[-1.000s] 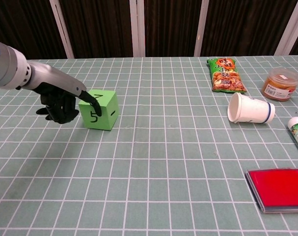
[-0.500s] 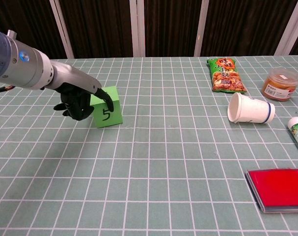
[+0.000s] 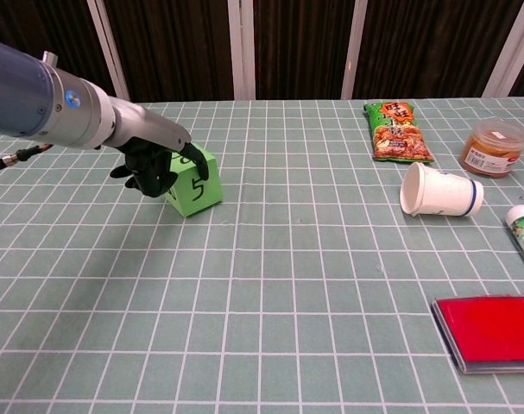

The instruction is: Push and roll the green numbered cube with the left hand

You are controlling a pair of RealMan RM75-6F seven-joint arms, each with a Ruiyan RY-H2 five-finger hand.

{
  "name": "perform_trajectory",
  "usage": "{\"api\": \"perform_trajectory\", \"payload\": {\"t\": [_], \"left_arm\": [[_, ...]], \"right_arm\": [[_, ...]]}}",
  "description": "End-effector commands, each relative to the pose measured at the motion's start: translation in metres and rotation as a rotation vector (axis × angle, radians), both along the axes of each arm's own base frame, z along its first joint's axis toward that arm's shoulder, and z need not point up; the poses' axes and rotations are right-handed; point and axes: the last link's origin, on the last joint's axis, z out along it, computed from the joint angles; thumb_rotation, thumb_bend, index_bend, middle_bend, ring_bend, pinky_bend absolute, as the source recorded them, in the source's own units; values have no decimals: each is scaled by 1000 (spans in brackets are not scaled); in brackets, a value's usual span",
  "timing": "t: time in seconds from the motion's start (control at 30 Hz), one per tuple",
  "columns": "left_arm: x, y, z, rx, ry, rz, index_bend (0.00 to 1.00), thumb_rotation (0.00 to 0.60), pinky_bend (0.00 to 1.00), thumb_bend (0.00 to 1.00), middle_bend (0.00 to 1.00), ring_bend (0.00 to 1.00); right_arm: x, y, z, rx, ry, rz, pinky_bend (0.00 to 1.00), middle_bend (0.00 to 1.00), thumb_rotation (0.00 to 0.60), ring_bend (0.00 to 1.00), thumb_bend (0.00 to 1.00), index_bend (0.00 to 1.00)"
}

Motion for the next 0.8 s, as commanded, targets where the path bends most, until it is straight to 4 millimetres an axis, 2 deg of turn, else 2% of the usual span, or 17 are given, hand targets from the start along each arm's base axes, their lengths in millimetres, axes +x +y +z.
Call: {"api": "perform_trajectory", "payload": {"t": [0.03,0.3,0.8], "left_arm": [[2,4,-1,18,1,-2,149,600,733,951,824,703],[3,20,-8,75,28,4,152,600,733,950,824,702],[8,27,-13,132,65,-6,155,600,733,933,805,697]], "right_arm": [[0,0,0,0,1,-2,0,0,600,23,45,69],[-1,-1,-1,6,9,-11,0,0,600,23,45,69],[-1,-1,-1,9,13,-19,0,0,600,23,45,69]]}}
